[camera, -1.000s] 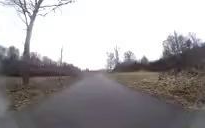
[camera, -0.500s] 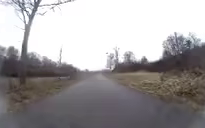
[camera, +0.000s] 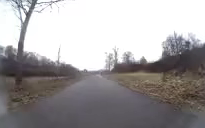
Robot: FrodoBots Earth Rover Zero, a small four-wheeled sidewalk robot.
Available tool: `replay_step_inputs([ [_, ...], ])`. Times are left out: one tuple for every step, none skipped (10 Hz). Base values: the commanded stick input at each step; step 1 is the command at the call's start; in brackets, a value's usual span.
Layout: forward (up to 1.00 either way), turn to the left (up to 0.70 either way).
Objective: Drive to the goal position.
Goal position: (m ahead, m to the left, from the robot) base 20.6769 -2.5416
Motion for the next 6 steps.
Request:
replay_step_inputs([
  [0.7, 0.0],
  [0.7, 0.0],
  [0.7, 0.0],
  [0.7, 0.0],
  [0.7, 0.0],
  [0.7, 0.0],
])
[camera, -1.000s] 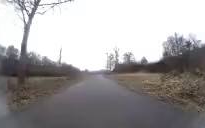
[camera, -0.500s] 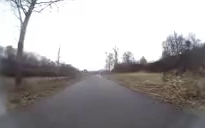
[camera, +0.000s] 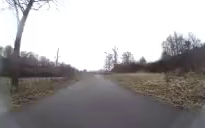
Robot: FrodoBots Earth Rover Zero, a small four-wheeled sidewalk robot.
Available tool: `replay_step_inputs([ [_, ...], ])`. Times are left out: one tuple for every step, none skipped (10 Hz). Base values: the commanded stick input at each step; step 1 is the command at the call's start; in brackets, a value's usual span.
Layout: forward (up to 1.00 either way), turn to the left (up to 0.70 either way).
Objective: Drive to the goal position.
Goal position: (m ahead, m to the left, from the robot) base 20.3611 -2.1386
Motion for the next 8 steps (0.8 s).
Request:
replay_step_inputs([
  [0.7, 0.0],
  [0.7, 0.0],
  [0.7, 0.0],
  [0.7, 0.0],
  [0.7, 0.0],
  [0.7, 0.0],
  [0.7, 0.0],
  [0.7, 0.0],
])
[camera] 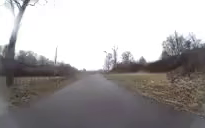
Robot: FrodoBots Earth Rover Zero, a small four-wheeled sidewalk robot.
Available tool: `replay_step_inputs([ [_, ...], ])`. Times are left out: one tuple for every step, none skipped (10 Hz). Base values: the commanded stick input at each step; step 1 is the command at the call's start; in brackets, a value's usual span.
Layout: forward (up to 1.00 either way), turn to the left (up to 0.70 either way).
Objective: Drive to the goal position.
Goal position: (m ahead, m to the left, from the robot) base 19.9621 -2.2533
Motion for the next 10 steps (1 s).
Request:
replay_step_inputs([
  [0.7, 0.0],
  [0.7, 0.0],
  [0.7, 0.0],
  [0.7, 0.0],
  [0.7, 0.0],
  [0.7, 0.0],
  [0.7, 0.0],
  [0.7, 0.0],
  [0.7, 0.0],
  [0.7, 0.0],
])
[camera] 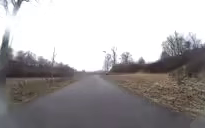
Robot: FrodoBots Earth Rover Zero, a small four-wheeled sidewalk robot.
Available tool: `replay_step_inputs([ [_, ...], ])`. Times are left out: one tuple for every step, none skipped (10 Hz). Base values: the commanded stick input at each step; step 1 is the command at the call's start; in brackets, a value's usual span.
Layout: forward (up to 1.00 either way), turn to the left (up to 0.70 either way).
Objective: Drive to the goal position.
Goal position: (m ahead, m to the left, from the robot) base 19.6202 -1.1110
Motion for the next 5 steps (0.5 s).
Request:
replay_step_inputs([
  [0.7, 0.03],
  [0.7, 0.19],
  [0.7, 0.27],
  [0.7, 0.34],
  [0.7, 0.0],
])
